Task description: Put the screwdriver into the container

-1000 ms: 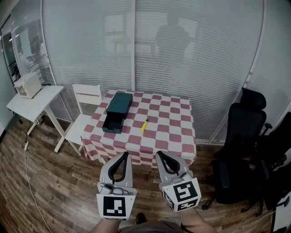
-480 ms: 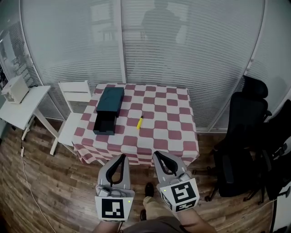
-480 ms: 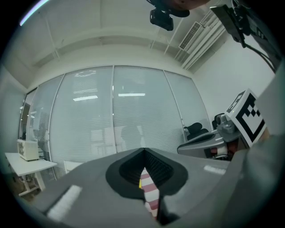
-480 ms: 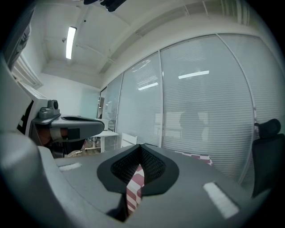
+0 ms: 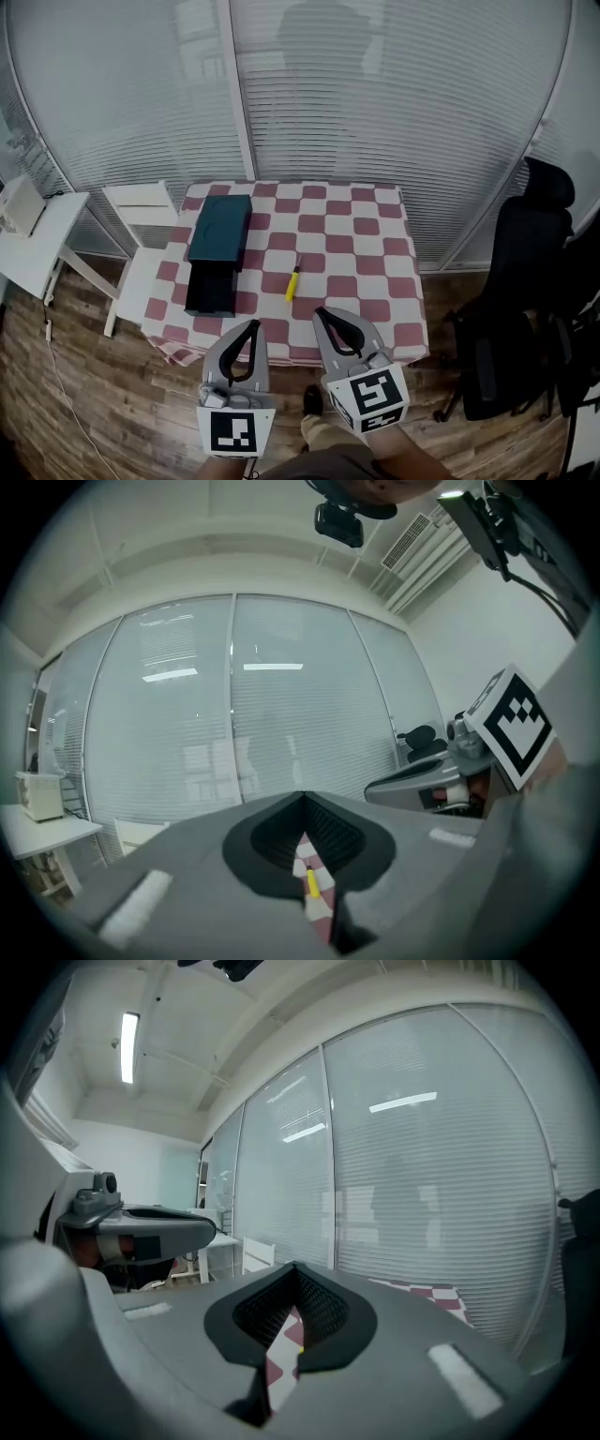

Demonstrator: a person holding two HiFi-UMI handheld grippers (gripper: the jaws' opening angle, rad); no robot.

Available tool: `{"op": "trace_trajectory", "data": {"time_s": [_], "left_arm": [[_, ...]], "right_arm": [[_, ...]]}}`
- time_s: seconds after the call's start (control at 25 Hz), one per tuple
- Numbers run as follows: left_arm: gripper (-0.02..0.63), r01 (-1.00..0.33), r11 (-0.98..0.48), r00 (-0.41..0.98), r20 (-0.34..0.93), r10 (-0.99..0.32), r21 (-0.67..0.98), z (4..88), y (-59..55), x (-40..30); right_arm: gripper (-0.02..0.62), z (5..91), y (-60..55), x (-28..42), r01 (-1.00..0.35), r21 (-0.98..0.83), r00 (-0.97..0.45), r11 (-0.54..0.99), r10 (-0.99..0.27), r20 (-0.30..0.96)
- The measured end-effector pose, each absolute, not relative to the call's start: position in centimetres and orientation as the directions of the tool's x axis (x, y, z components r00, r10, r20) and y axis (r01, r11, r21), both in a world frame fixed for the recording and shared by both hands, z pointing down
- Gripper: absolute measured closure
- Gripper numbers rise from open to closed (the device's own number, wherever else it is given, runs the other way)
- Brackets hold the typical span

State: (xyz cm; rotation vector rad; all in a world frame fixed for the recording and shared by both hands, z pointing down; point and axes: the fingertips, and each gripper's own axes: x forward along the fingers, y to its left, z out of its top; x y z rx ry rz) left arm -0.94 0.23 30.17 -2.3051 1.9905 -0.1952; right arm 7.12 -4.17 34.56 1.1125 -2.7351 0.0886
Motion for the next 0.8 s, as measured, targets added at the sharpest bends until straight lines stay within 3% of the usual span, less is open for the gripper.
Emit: {"op": "trace_trajectory", "data": {"time_s": [0.52,0.8], "left_arm": [[0.606,-0.98,-0.118,0.128,-0.052,-0.99,-0.162,26.3,-9.6,-6.1],[0.606,-0.96,-0.203,0.222,-0.083,-0.971,-0.191,25.3,-13.0,-8.6]], "right_arm": [[0.571,32.0,-13.7,2.3,-0.685,0.072,-0.706,0.725,-0.685,0.18],[0.571,30.7,-17.3,-0.1,-0.747,0.096,-0.642,0.658,-0.752,0.149]]}}
